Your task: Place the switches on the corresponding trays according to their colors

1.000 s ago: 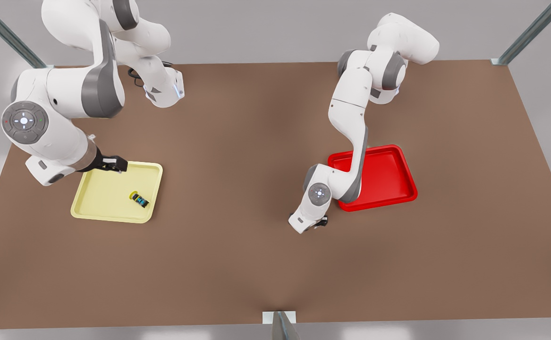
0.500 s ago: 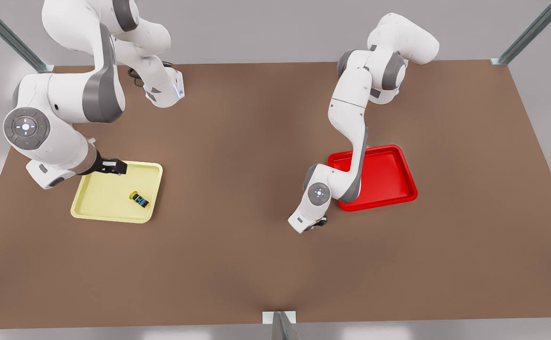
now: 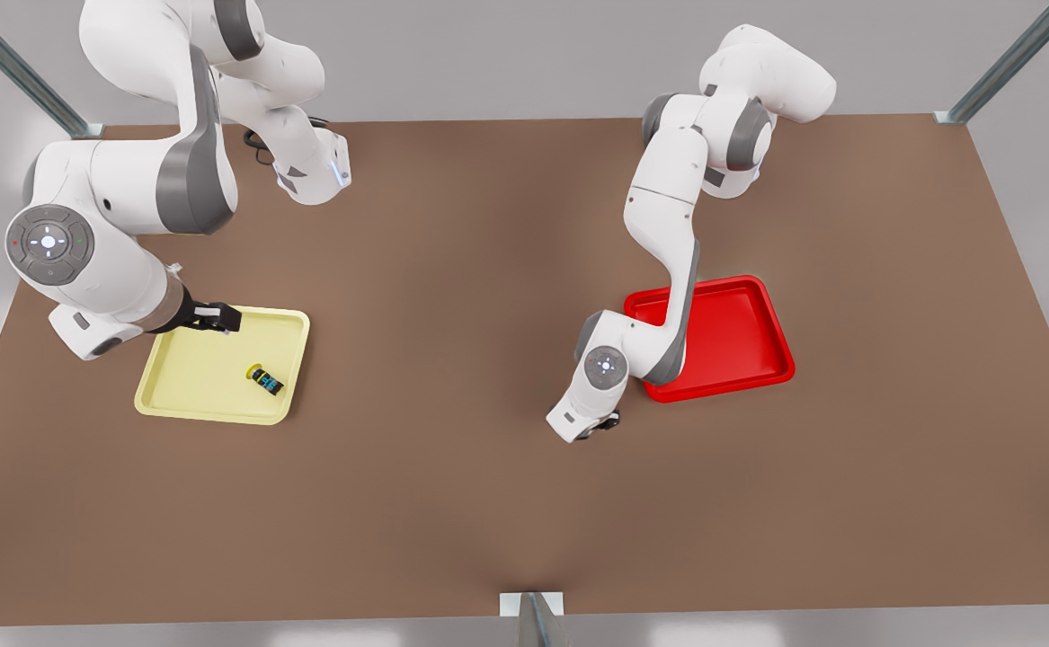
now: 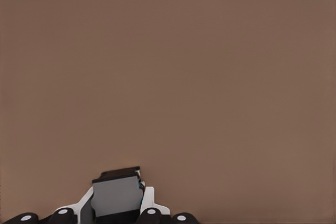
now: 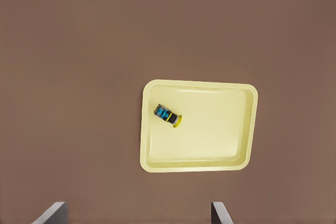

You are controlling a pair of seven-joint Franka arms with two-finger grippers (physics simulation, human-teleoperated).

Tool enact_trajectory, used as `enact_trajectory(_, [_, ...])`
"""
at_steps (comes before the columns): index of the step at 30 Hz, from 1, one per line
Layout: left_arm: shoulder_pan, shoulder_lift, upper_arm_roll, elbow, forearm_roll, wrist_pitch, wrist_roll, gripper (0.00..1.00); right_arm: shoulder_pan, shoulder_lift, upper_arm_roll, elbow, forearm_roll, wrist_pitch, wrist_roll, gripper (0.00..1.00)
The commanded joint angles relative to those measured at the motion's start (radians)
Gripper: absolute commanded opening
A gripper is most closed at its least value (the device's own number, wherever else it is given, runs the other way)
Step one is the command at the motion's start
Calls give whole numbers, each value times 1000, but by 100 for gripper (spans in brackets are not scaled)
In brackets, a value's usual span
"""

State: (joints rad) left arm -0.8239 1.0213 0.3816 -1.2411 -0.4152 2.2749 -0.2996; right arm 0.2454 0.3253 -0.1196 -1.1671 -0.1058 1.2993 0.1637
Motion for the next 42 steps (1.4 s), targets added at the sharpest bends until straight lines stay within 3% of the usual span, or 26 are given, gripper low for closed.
enact_trajectory(1, [0, -1, 0, 0, -11, 0, 1, 52, 0, 0, 0, 0, 0, 0, -1, 100])
enact_trajectory(16, [14, -113, 0, -41, -4, -38, 11, 50, 3, 6, 0, 0, 0, 5, -1, 100])
enact_trajectory(25, [38, -207, 0, -167, 4, -29, 66, 49, 9, 6, -2, 1, 0, 3, 0, 100])
enact_trajectory(36, [147, -372, -1, -373, 71, -23, 228, 49, 14, 6, 1, 1, 0, 2, 0, 100])
enact_trajectory(42, [157, -581, -3, -624, 113, -14, 246, 49, 14, 8, 3, -2, 0, 3, 0, 100])
